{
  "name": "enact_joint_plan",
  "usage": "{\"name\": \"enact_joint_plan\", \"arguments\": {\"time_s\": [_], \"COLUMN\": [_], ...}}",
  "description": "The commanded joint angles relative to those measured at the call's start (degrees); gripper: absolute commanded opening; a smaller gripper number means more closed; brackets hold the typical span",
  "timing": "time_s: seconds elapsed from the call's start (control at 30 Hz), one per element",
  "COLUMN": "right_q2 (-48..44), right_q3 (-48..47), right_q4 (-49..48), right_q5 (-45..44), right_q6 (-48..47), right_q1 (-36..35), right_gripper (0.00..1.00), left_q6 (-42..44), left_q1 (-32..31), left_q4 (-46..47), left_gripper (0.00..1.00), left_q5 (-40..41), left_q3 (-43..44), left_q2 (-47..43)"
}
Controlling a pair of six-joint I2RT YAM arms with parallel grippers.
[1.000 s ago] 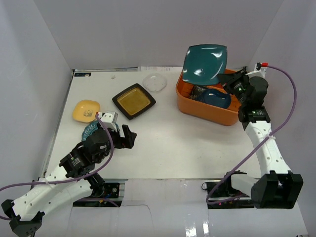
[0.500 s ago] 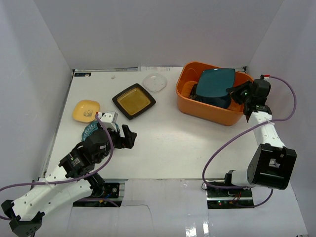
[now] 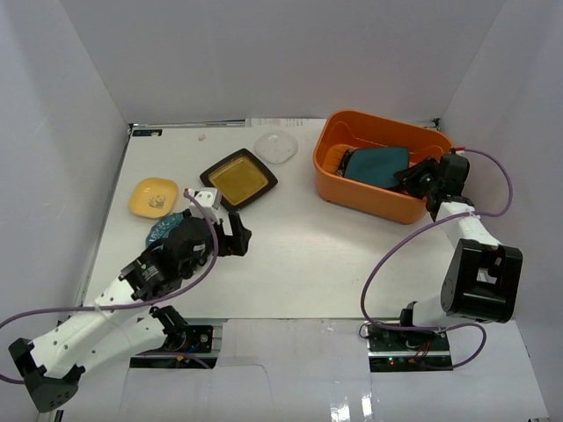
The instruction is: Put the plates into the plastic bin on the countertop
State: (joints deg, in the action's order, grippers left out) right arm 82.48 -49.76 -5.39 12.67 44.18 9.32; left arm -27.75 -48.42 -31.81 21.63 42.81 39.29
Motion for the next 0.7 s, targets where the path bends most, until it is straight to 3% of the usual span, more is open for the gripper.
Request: {"name": "enact_joint_plan", "arguments": {"time_s": [0.0, 0.1, 0.27, 0.37, 0.5, 0.67], "right_q2": [-1.9, -3.0, -7.2, -10.7, -15.1, -22.5], "right_q3": [-0.4, -0.3, 0.2, 0.6, 0.9, 4.0], "right_q4": [-6.0, -3.5, -0.9, -0.1, 0.9, 0.6], "right_q5": [1.0, -0.3, -2.0, -1.9, 0.9, 4.5], "right_q6": [-3.4, -5.8, -9.4, -10.1, -12.6, -13.1], "right_q1": [0.1, 0.2, 0.0, 0.1, -1.1, -3.9], "right_gripper": [0.38, 0.58, 0.84, 0.94, 0.97, 0.97], "left_q6": [-0.6, -1.6, -7.0, -10.0, -13.9, -14.0], "left_q1": [0.3, 0.3, 2.0, 7.2, 20.6, 28.5], "left_q4": [3.2, 4.9, 9.0, 13.0, 18.5, 22.5], "left_gripper": [0.98, 0.98, 0.97, 0.95, 0.94, 0.94], "left_q5": [0.6, 4.5, 10.5, 8.9, -4.4, -11.2], "left_q3": [5.1, 7.5, 8.0, 6.2, 2.4, 3.2], "left_q2": [6.9, 14.0, 21.4, 23.0, 26.1, 31.0]}}
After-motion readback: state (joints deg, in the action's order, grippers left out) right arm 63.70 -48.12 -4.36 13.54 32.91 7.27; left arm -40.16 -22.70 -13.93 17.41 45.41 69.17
